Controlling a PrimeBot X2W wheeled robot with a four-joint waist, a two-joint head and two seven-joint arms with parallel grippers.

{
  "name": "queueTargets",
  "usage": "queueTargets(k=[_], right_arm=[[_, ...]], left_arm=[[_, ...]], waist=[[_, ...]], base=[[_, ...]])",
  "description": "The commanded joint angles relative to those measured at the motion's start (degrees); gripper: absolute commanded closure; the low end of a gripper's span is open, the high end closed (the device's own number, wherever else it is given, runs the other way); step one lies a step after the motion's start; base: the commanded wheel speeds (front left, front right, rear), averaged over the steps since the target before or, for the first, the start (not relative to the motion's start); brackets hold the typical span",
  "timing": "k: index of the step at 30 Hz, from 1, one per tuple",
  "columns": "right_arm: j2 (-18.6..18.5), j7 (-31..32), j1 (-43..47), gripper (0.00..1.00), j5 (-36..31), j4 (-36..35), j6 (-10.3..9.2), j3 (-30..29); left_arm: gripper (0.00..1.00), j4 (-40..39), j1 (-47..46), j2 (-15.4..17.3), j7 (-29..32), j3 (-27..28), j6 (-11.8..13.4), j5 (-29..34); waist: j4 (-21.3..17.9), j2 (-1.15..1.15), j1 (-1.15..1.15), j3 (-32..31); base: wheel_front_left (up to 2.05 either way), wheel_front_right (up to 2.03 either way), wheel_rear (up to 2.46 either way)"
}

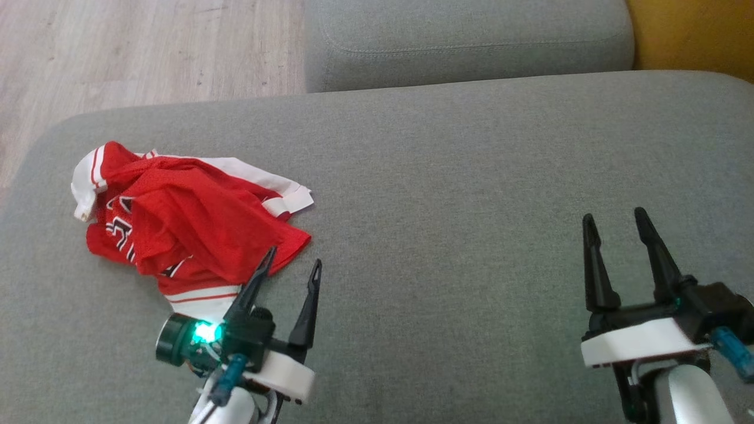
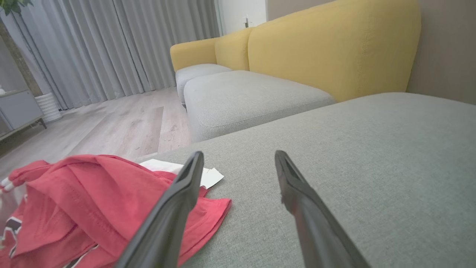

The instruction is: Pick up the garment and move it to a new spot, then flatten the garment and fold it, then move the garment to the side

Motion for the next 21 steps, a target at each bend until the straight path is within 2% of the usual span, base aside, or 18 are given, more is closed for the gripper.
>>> queueTargets(k=[1, 7, 10, 15, 21], right_arm=[[-0.5, -0.9, -1.5, 0.00, -2.3, -2.5, -0.04, 1.5], [-0.6, -1.9, -1.4, 0.00, -7.5, -3.2, -0.04, 2.2], [-0.6, -2.4, -1.4, 0.00, -8.2, -3.4, -0.04, 2.0], [-0.6, -3.3, -0.9, 0.00, -3.8, -2.3, -0.04, 0.9], [-0.6, -4.3, 0.6, 0.00, 2.7, 2.4, -0.04, 0.6]], left_arm=[[0.00, -1.2, -3.6, 1.4, -0.9, 0.6, 0.7, 2.0], [0.00, 0.1, -4.7, 1.6, -1.9, -2.0, 2.1, 5.2], [0.00, -0.9, -4.5, 1.0, -2.4, -1.9, 2.4, 4.3], [0.00, -4.3, -2.3, -0.8, -3.2, 2.3, 1.9, -0.8], [0.00, -6.3, 0.5, -2.6, -4.2, 7.0, -0.6, -2.5]], waist=[[0.0, 0.00, 0.00, 0.0], [0.2, 0.00, 0.00, 0.0], [0.2, 0.00, 0.00, 0.1], [0.1, 0.00, 0.00, 0.1], [0.2, 0.00, 0.00, -0.2]], base=[[0.00, 0.00, 0.00], [0.00, 0.00, 0.00], [0.00, 0.00, 0.00], [0.00, 0.00, 0.00], [0.00, 0.00, 0.00]])
